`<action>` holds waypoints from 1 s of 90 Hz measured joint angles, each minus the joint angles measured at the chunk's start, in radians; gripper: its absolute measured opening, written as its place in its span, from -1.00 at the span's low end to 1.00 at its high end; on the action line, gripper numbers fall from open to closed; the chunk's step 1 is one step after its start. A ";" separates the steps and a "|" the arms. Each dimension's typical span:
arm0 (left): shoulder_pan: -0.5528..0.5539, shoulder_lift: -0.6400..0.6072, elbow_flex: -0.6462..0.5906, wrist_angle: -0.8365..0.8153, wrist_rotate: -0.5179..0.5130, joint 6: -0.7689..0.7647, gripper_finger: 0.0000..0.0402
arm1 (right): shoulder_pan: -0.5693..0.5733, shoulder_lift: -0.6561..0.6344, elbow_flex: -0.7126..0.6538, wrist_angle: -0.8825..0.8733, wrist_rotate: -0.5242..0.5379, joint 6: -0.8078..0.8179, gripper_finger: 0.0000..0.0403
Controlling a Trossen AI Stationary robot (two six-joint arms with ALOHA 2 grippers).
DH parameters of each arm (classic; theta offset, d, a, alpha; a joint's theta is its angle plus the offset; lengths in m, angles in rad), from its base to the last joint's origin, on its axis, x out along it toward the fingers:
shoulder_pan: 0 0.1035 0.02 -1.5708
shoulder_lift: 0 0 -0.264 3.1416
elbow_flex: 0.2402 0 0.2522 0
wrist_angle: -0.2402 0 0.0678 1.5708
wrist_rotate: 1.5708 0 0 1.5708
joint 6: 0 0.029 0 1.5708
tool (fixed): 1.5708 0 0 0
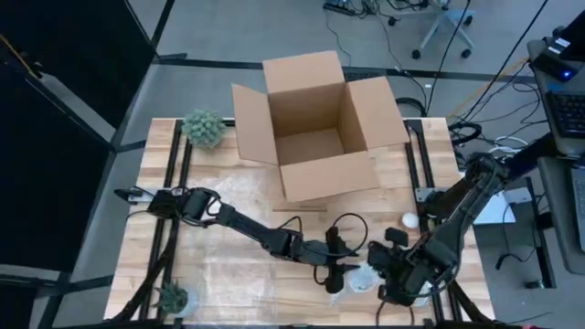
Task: Wrap mug
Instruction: Wrap the orange mug with bubble wrap
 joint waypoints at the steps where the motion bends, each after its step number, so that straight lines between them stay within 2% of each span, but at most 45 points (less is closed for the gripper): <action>1: 0.000 0.000 0.000 0.000 0.000 0.000 -0.27 | 0.004 0.000 0.000 -0.016 0.000 0.013 -0.94; 19: 0.000 0.000 0.000 0.001 0.003 -0.001 -0.27 | 0.074 0.028 -0.002 -0.215 -0.077 0.227 -0.94; 38: 0.000 0.000 -0.002 0.021 0.005 -0.002 -0.27 | 0.091 0.067 -0.069 -0.035 -0.034 0.231 -0.94; 61: 0.000 0.000 -0.002 0.021 0.006 -0.007 -0.27 | 0.064 0.096 -0.074 0.224 0.137 0.071 -0.94; 74: 0.000 0.000 -0.002 0.022 0.006 -0.007 -0.27 | 0.022 0.146 -0.072 0.297 0.126 -0.016 -0.94; 90: 0.000 0.000 -0.001 0.021 0.010 -0.007 -0.27 | -0.026 0.277 -0.072 0.328 0.032 -0.093 -0.94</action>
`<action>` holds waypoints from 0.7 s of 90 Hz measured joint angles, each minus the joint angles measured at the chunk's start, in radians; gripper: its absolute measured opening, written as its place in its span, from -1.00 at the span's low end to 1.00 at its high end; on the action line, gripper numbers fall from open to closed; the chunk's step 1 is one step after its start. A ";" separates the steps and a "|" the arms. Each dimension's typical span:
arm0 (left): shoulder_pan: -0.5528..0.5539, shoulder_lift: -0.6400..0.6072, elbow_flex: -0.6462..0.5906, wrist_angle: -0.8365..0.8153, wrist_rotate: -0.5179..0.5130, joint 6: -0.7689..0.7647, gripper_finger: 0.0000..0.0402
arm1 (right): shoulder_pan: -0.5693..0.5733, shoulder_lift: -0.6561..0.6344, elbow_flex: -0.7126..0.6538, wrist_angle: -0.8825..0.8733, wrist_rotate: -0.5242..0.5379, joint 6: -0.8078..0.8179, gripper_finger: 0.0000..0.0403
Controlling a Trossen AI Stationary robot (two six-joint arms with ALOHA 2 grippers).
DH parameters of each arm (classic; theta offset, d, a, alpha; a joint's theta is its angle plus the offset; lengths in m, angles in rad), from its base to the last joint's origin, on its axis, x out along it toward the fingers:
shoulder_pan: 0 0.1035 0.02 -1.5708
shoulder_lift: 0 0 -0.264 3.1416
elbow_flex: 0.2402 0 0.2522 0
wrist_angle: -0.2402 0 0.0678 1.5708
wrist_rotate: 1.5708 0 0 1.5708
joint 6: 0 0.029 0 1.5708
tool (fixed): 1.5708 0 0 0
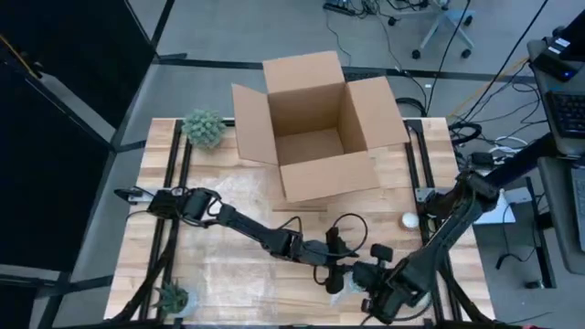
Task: Wrap mug
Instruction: Wrap the orange mug with bubble wrap
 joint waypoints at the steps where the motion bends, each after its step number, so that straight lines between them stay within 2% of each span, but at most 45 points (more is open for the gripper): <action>1: 0.000 0.000 0.000 0.000 0.002 0.000 -0.27 | -0.003 0.008 0.000 0.003 0.000 -0.004 -0.94; 14: -0.002 0.000 -0.002 0.003 0.014 0.006 -0.27 | -0.034 0.085 0.007 0.020 -0.032 -0.041 -0.94; 27: -0.002 0.000 -0.002 0.003 0.018 0.010 -0.27 | -0.047 0.086 0.007 0.017 -0.046 -0.069 -0.94; 44: -0.002 0.000 0.000 -0.003 0.024 0.001 -0.27 | -0.053 -0.039 -0.008 -0.014 -0.059 -0.069 -0.94; 63: -0.001 0.000 0.000 -0.002 0.023 0.002 -0.27 | -0.007 -0.204 -0.004 -0.055 -0.039 -0.037 -0.94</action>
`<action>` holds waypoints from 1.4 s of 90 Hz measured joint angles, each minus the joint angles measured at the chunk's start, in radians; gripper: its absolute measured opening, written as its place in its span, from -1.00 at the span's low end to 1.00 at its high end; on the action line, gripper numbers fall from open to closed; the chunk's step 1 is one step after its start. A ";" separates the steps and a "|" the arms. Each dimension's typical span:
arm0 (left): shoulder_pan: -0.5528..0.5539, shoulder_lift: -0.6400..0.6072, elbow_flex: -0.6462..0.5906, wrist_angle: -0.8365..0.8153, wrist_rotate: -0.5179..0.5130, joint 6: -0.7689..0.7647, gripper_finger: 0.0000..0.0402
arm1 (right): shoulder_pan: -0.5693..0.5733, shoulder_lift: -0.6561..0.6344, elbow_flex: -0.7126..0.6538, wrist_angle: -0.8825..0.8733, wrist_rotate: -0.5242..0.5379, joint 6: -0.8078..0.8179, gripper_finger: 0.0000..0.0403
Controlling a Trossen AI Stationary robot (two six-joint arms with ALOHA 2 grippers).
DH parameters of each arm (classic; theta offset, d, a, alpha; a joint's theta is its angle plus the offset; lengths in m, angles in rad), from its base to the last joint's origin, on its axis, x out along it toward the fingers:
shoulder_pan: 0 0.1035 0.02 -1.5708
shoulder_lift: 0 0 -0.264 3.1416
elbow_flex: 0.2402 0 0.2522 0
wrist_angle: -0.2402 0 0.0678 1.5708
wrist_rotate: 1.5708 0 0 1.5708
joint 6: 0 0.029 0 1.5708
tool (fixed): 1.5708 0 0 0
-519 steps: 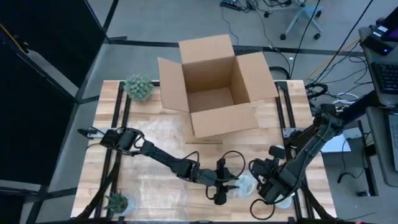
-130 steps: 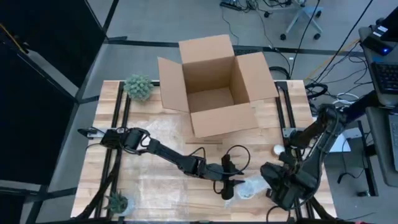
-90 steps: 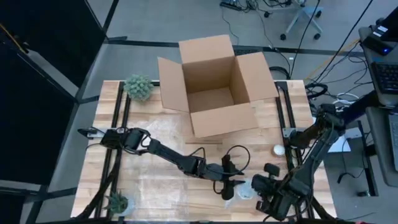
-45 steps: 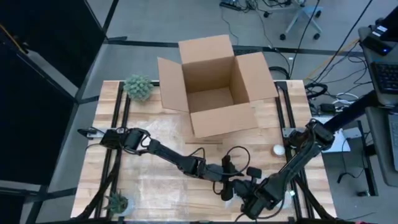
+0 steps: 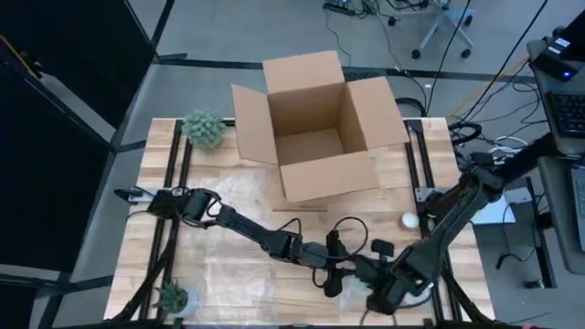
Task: Wrap mug
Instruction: Wrap the orange mug with bubble wrap
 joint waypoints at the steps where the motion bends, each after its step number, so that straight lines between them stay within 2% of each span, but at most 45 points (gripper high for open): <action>1: 0.000 0.000 0.000 0.000 0.000 0.000 -0.27 | 0.004 -0.009 0.000 -0.003 0.001 0.003 -0.94; 19: 0.000 0.000 0.000 0.000 0.000 0.000 -0.27 | 0.068 -0.119 0.002 -0.168 0.008 0.147 -0.94; 30: 0.000 0.000 0.000 0.000 0.000 0.001 -0.27 | 0.104 -0.116 -0.005 -0.351 0.008 0.254 -0.94; 38: 0.000 0.000 0.000 0.000 0.000 0.002 -0.27 | 0.119 -0.108 -0.059 -0.388 -0.017 0.273 -0.94; 55: 0.000 0.000 0.000 0.002 0.000 0.003 -0.27 | 0.104 -0.108 -0.236 -0.218 -0.040 0.246 -0.94; 71: 0.001 0.000 0.000 0.002 0.000 0.003 -0.27 | 0.068 -0.107 -0.335 0.027 -0.042 0.091 -0.94; 78: 0.001 0.000 0.000 0.001 0.000 0.003 -0.27 | 0.058 -0.107 -0.329 0.074 -0.039 0.025 -0.94; 100: 0.000 0.000 -0.001 -0.004 0.001 0.003 -0.27 | 0.061 -0.108 -0.212 0.037 0.002 -0.128 -0.94; 126: 0.002 0.011 -0.005 -0.050 -0.001 0.008 -0.27 | 0.060 -0.109 -0.172 0.092 0.049 -0.184 -0.94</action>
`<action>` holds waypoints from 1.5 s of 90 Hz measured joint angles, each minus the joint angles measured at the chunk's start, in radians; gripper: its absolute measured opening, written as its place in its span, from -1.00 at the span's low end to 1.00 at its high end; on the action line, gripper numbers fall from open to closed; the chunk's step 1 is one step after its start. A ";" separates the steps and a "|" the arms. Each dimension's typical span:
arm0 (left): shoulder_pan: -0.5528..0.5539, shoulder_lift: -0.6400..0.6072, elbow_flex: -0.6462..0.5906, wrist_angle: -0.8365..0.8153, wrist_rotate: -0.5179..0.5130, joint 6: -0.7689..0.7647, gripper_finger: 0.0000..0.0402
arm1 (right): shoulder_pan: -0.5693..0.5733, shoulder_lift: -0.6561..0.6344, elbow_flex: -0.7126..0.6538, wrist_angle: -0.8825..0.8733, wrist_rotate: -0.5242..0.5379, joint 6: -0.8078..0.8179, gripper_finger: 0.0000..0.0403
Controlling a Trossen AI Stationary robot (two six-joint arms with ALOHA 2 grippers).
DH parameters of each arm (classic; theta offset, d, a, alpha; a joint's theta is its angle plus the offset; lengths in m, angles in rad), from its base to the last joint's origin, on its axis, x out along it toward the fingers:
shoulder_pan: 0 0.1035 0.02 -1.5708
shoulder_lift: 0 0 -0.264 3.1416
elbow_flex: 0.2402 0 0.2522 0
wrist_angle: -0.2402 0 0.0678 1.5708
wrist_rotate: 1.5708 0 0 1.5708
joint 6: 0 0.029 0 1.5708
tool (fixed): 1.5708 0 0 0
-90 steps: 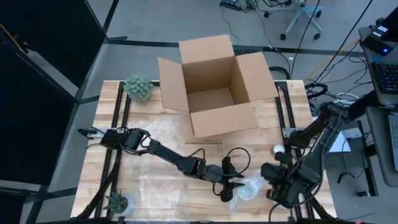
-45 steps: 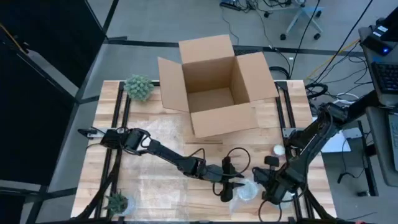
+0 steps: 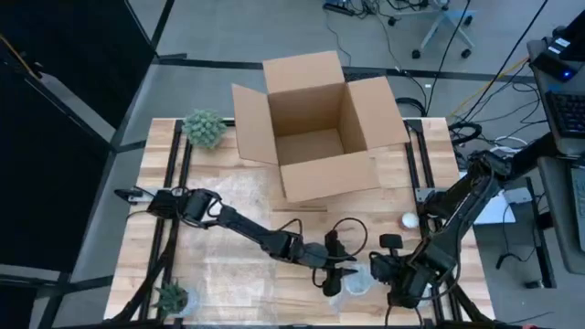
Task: Wrap mug
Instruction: Wrap the orange mug with bubble wrap
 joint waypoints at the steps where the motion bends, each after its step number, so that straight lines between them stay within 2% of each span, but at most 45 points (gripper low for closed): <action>1: 0.000 0.003 -0.001 -0.007 0.001 0.000 -0.27 | 0.000 0.000 0.000 0.006 0.003 -0.004 -0.94; 17: 0.000 -0.004 0.001 -0.051 -0.004 -0.006 -0.27 | -0.001 0.001 0.000 0.051 0.030 -0.050 -0.94; 34: 0.001 -0.001 0.001 -0.038 -0.005 -0.010 -0.27 | 0.003 0.005 -0.001 -0.029 0.008 0.056 -0.94; 50: 0.001 -0.009 0.002 -0.029 -0.005 -0.010 -0.27 | 0.009 -0.011 -0.001 0.039 -0.144 0.146 -0.94; 72: 0.001 -0.010 0.003 -0.026 -0.004 -0.010 -0.27 | 0.033 0.101 0.000 0.114 -0.175 0.279 -0.94; 86: 0.001 -0.011 0.003 -0.025 -0.004 -0.010 -0.27 | 0.034 0.189 0.001 0.166 -0.248 0.310 -0.94; 102: 0.000 -0.012 0.018 -0.021 0.026 -0.013 -0.27 | 0.033 0.260 0.008 0.244 -0.239 0.310 -0.94; 122: -0.022 -0.016 0.097 -0.022 0.068 -0.032 -0.27 | 0.034 0.330 -0.002 0.209 -0.111 0.329 -0.94; 135: -0.033 -0.018 0.139 -0.102 0.076 -0.020 -0.27 | 0.036 0.355 -0.002 0.184 -0.050 0.334 -0.94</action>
